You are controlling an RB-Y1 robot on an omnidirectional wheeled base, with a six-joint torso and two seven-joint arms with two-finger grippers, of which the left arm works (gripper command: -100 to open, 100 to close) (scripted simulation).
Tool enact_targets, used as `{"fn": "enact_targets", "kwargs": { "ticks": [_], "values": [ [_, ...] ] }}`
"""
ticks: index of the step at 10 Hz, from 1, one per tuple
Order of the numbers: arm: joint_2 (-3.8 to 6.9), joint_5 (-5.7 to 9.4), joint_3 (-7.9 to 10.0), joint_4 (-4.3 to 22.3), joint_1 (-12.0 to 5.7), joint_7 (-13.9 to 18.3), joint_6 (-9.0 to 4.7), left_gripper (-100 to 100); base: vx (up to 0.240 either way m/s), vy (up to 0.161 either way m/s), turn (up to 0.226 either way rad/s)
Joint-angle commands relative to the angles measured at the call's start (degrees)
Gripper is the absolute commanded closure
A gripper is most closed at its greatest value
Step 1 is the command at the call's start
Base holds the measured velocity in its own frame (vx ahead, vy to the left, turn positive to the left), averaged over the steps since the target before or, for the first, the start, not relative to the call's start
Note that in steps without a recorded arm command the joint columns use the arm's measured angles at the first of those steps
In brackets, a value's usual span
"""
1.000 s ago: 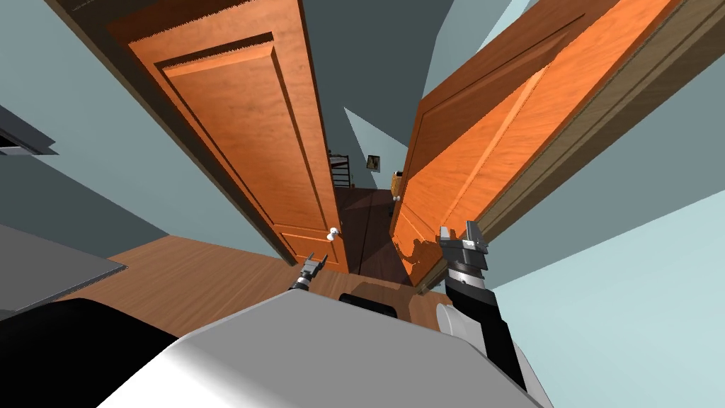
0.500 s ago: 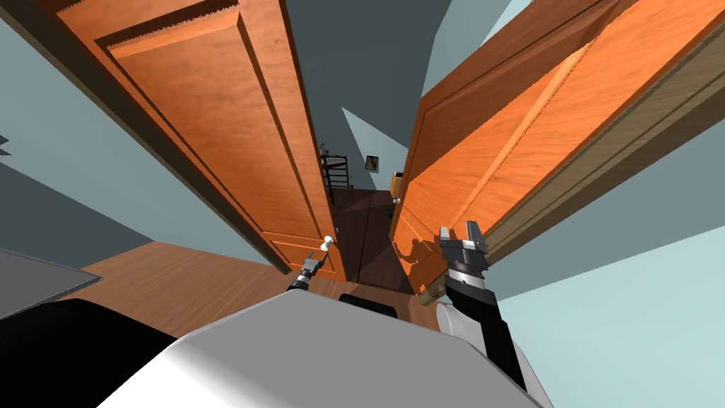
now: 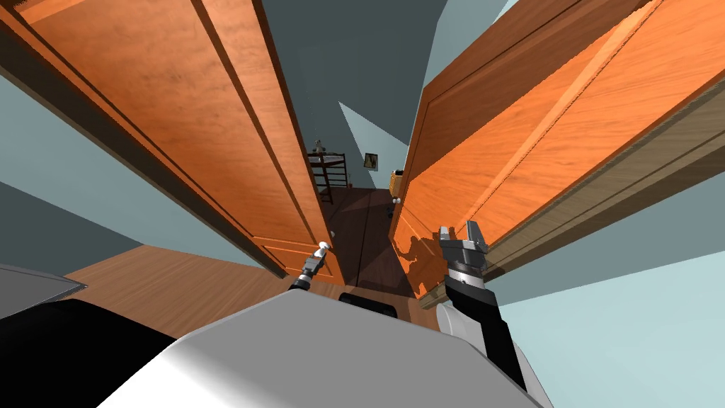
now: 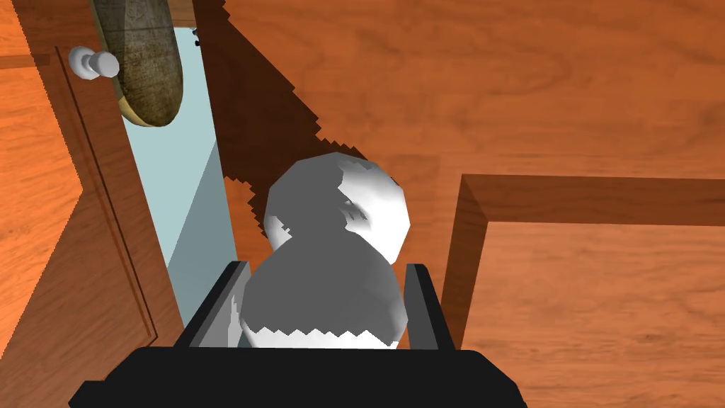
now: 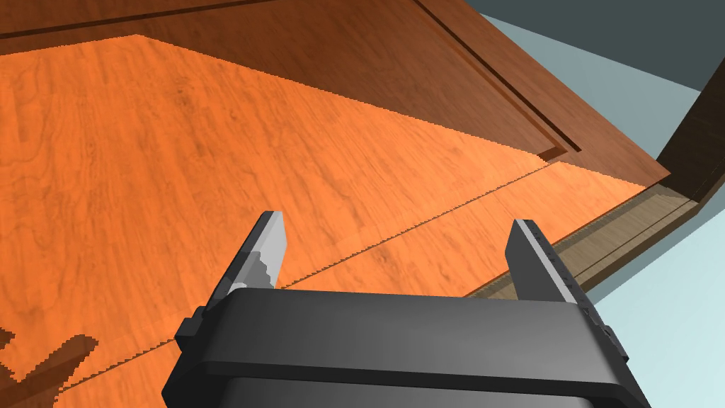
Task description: Push the door open
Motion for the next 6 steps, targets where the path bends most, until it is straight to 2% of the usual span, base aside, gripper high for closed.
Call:
{"fn": "enact_targets", "kwargs": {
  "ticks": [1,4,6],
  "values": [
    [0.05,0.03,0.10,0.00,0.17,-0.02,-0.01,100,-0.018,0.002,-0.014],
    [0.05,0.03,0.10,0.00,0.17,-0.02,-0.01,100,0.000,0.000,0.000],
    [0.26,1.47,-0.48,0.23,-0.44,2.67,0.14,100,0.026,0.001,-0.011]
  ]
}}
